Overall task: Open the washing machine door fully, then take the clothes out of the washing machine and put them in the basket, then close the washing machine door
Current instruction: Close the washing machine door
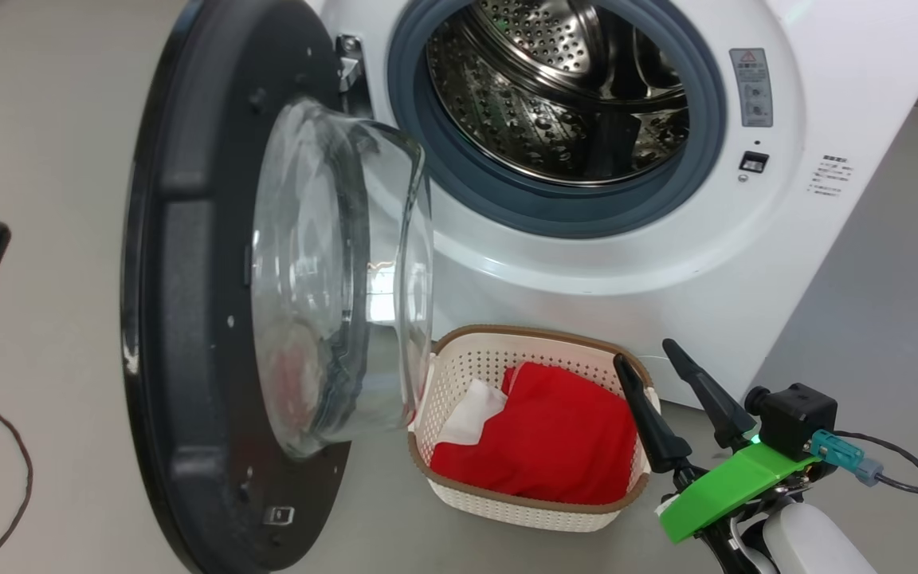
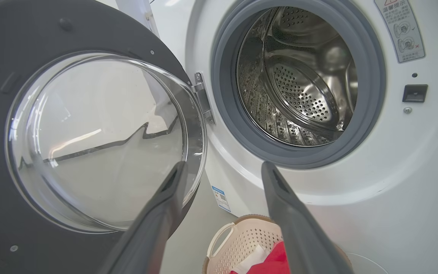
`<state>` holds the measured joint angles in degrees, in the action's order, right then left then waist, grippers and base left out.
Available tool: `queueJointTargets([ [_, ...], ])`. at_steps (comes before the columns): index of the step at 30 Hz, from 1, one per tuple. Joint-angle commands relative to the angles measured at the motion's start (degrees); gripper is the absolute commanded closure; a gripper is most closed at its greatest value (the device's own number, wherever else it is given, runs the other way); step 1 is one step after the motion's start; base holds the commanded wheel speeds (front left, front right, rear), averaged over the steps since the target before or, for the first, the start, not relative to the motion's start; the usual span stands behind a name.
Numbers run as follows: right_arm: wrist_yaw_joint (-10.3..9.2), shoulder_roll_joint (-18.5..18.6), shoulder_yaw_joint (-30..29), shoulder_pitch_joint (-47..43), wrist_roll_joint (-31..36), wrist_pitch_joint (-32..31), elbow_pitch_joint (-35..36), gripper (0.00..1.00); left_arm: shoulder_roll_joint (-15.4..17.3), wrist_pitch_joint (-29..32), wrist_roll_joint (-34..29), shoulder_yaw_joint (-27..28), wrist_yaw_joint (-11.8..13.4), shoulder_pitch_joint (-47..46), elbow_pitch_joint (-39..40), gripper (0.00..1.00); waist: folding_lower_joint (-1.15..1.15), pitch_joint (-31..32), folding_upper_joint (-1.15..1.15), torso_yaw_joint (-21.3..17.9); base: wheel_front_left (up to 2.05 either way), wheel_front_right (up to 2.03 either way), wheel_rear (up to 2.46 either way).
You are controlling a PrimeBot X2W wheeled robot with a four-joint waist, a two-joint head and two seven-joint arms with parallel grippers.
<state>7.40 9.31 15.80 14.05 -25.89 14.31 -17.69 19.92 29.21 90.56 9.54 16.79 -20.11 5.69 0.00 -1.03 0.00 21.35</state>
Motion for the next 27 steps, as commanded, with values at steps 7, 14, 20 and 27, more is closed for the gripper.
queueJointTargets([
  [7,0.09,-0.23,1.20,0.60,-0.71,0.69,1.36,0.00,3.00,3.13,1.59,0.86,3.85,-3.98,1.05,1.00,0.00,-0.61,0.00,-2.35,0.00,0.00,0.00],
  [14,0.09,-0.22,0.79,0.54,-0.48,0.69,1.43,0.00,2.30,6.09,3.55,-0.66,6.34,-3.96,3.01,1.00,0.00,-1.27,0.00,-3.83,0.00,0.00,0.00],
  [20,0.09,-0.38,0.73,0.97,-0.27,0.69,1.51,0.00,0.78,8.18,5.81,-1.85,9.30,-4.18,6.35,1.00,0.00,-1.82,0.00,-4.78,0.00,0.00,0.00],
  [27,0.09,-0.80,0.50,1.44,-0.10,0.69,1.60,0.00,0.03,8.78,6.91,-1.79,11.75,-4.55,9.64,1.00,0.00,-2.83,0.00,-7.10,0.00,0.00,0.00],
])
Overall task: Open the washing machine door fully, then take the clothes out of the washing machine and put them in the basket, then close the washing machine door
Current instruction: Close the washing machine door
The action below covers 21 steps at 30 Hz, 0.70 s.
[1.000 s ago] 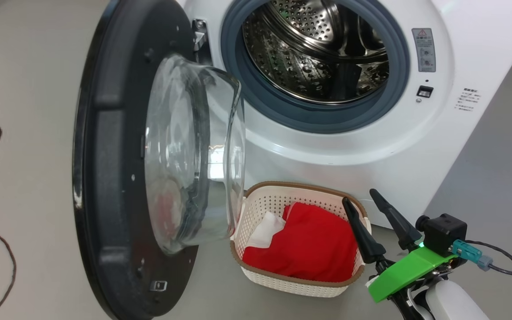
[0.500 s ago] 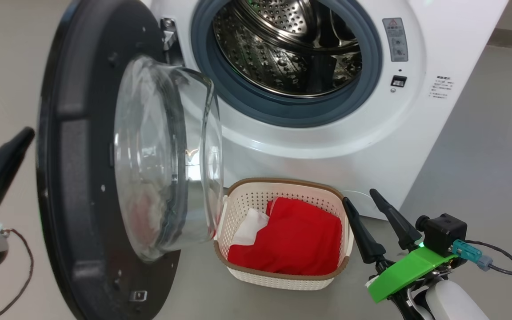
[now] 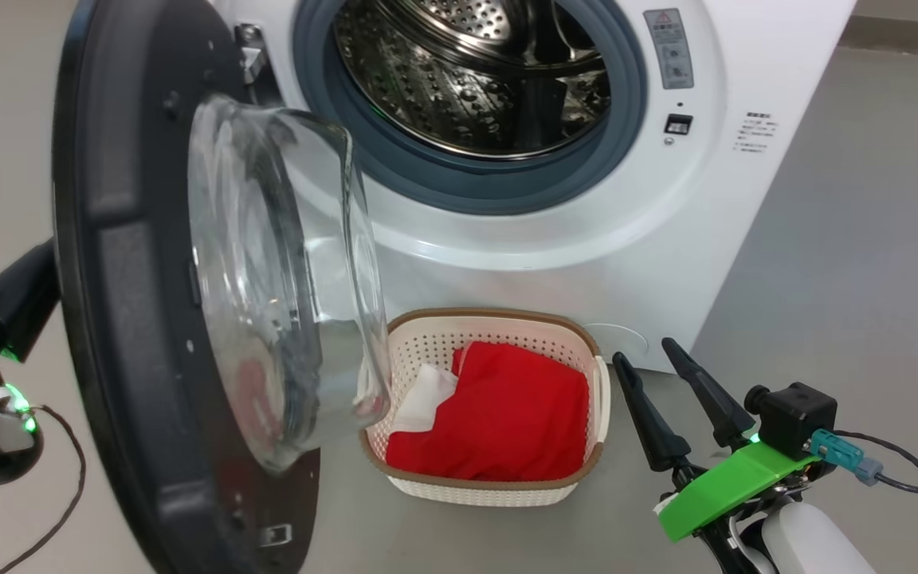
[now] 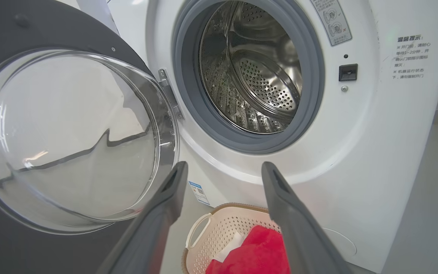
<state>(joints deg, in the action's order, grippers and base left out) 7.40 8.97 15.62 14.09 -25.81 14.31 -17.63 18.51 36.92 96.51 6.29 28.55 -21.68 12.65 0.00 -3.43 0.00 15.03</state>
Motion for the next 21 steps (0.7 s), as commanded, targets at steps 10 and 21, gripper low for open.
queueJointTargets([
  [10,0.09,-0.87,0.38,1.82,0.19,0.69,1.77,0.00,0.83,1.60,0.68,-0.09,0.66,-3.30,5.83,1.00,0.00,-1.07,0.00,-4.74,0.00,0.00,0.00],
  [21,0.09,-1.23,-0.20,2.00,0.51,0.69,2.29,0.00,0.32,0.48,-0.35,0.11,-0.28,-3.56,6.31,1.00,0.00,-1.79,0.00,-10.37,0.00,0.00,0.00],
])
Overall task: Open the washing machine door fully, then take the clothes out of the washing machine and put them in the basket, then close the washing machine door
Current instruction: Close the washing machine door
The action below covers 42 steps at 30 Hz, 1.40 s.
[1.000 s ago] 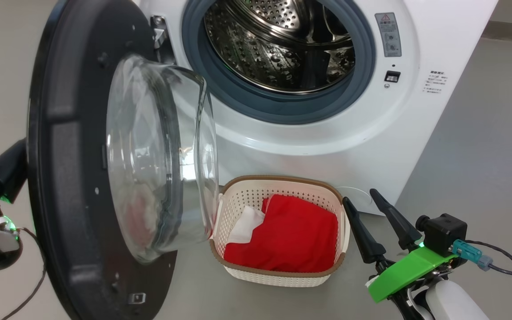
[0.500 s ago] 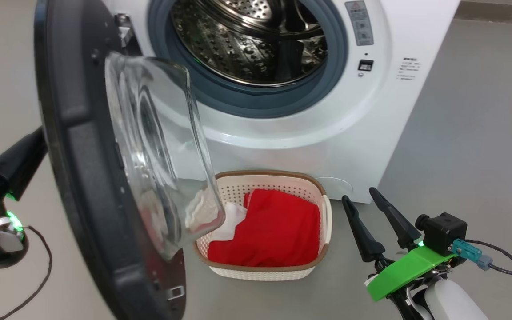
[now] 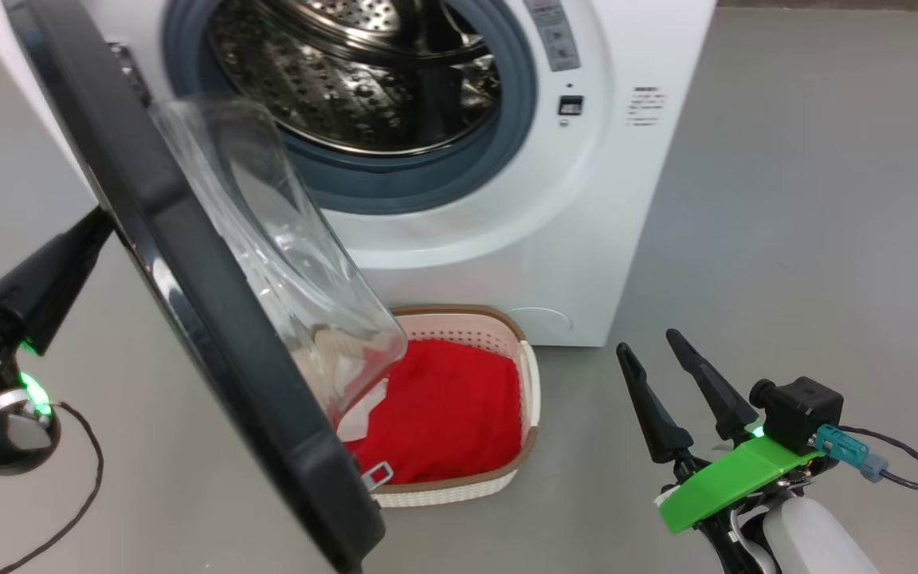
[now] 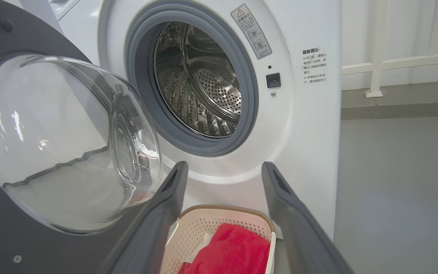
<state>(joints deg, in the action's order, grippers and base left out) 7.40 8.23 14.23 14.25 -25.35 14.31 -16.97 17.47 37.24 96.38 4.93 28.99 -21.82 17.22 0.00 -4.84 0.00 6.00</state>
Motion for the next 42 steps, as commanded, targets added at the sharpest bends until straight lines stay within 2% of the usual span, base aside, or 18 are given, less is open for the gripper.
queueJointTargets([
  [1,0.09,-0.51,1.13,1.90,0.08,0.69,1.66,0.00,1.26,0.05,-0.27,1.50,-0.77,-3.50,1.62,1.00,0.00,-0.50,0.00,-1.86,0.00,0.00,0.00],
  [5,0.09,-0.50,0.89,2.24,0.28,0.69,1.90,0.00,1.17,-0.30,-0.71,1.48,-1.47,-3.92,1.27,1.00,0.00,-1.04,0.00,-4.01,0.00,0.00,0.00],
  [14,0.09,-0.78,0.63,2.85,0.66,0.69,2.45,0.00,2.04,-1.43,-2.34,2.53,-6.55,-6.16,-1.67,1.00,0.00,-2.40,0.00,-9.22,0.00,0.00,0.00],
  [28,0.09,-1.87,-0.47,3.30,1.52,0.69,3.87,0.00,3.91,-2.10,-3.71,4.24,-11.58,-9.66,-5.91,1.00,0.00,-5.81,0.00,-16.43,0.00,0.00,0.00],
  [31,0.09,-2.23,-0.57,3.30,1.69,0.69,4.11,0.00,4.52,-3.09,-4.91,4.68,-13.48,-10.56,-6.80,1.00,0.00,-6.51,0.00,-17.78,0.00,0.00,0.00],
  [42,0.09,-2.91,-0.87,3.47,1.94,0.69,4.60,0.00,5.30,-4.37,-5.98,5.72,-16.46,-13.14,-11.58,1.00,0.00,-7.65,0.00,-20.93,0.00,0.00,0.00],
])
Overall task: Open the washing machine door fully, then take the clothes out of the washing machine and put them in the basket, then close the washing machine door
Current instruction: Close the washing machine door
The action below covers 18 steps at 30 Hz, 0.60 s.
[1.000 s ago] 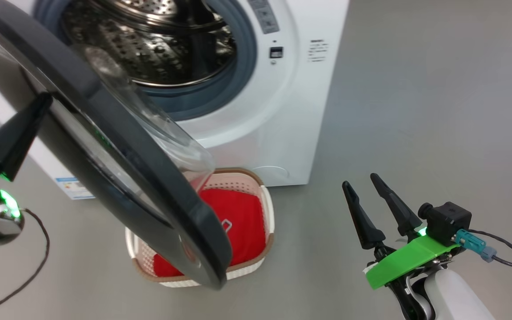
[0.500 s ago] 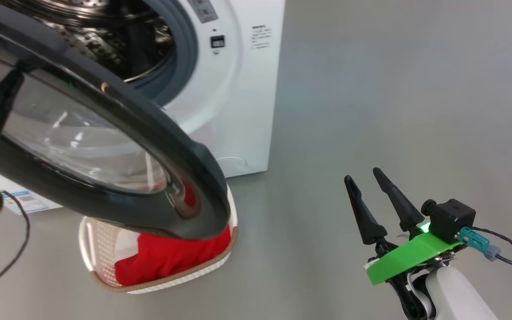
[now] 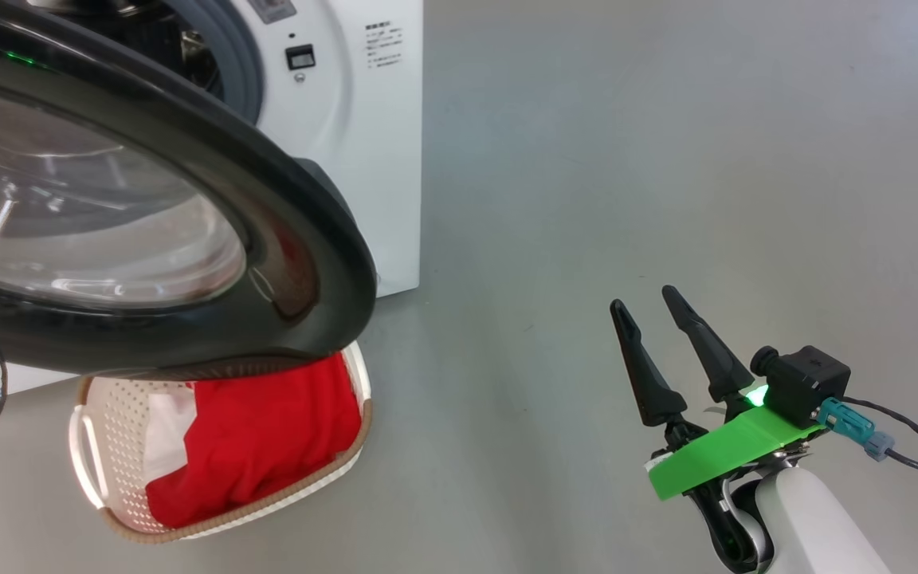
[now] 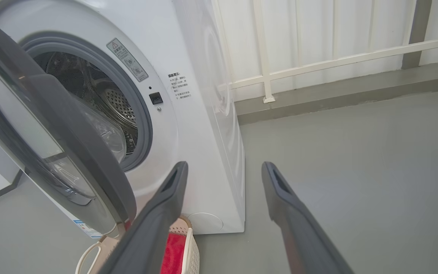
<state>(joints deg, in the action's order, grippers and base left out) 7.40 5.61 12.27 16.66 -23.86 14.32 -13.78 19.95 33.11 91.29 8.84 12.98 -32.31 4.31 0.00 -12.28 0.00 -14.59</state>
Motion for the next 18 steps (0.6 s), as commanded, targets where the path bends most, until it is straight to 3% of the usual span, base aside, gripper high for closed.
queueJointTargets([
  [1,0.09,-0.29,1.12,1.03,0.47,0.68,1.40,0.00,2.82,-0.30,-1.00,1.75,-0.69,-2.81,1.07,1.00,0.00,-0.16,0.00,-0.49,0.00,0.00,0.00],
  [18,0.09,0.04,2.07,1.28,0.32,0.68,1.02,0.00,2.68,-1.93,-3.18,1.16,-3.26,-3.95,-3.01,1.00,0.00,0.05,0.00,-1.78,0.00,0.00,0.00],
])
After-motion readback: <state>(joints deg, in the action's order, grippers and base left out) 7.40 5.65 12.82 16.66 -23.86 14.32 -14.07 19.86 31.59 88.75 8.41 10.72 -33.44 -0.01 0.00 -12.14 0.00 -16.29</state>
